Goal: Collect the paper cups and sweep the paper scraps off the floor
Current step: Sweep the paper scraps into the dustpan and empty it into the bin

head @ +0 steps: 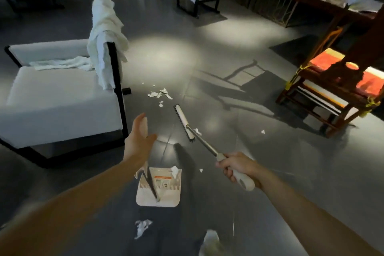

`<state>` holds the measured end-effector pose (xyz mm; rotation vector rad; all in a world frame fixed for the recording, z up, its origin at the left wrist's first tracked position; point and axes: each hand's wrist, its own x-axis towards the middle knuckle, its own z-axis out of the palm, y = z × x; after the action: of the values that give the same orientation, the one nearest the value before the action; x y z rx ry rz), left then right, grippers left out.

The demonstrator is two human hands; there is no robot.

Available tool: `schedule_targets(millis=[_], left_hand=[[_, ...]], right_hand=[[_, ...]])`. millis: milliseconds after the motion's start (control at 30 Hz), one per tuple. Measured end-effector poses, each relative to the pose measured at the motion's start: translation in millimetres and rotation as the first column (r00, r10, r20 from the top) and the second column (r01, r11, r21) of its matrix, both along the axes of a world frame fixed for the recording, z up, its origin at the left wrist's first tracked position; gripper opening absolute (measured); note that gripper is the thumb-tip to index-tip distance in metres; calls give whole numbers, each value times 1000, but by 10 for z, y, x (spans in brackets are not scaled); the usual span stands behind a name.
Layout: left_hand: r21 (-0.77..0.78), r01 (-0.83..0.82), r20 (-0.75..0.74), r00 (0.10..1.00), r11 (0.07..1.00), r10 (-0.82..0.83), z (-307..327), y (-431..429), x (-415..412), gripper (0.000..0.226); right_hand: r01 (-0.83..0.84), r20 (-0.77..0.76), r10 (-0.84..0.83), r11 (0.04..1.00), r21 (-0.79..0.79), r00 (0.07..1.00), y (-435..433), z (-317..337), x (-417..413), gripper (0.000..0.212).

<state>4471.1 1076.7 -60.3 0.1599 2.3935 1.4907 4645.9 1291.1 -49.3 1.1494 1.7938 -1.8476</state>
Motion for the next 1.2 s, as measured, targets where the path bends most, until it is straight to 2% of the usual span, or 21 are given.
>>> schedule_targets(millis=[100,333,500,700,867,967,1200], left_hand=[[-13,-85,-17,996,996,85,38,660,-315,63],[-2,-286,-19,958,958,286,-18,1835,-1200,63],[-39,-382,-21,924,923,381,-207,2721,-1977,65],[-107,-449,-67,894,887,444,-154,3598,-2822,67],[-117,-566,-64,825,816,562,-178,4112,-3461,66],[-120,-609,-63,793,784,606,-268,4397,-3769,65],[-133,-745,1,659,654,752,-372,5178,-4436,66]], right_hand=[[-52,6,53,998,-41,999,870,62,-541,21],[-229,24,232,970,-80,972,2275,37,-2005,8],[-341,42,344,937,-69,938,3155,-105,-3092,38],[-427,48,437,893,-141,898,4060,-101,-4353,49],[-542,82,560,823,-169,824,4658,-273,-5404,31],[-580,87,599,796,-175,796,4985,-384,-5998,28],[-779,133,792,611,-143,596,5641,-309,-7400,18]])
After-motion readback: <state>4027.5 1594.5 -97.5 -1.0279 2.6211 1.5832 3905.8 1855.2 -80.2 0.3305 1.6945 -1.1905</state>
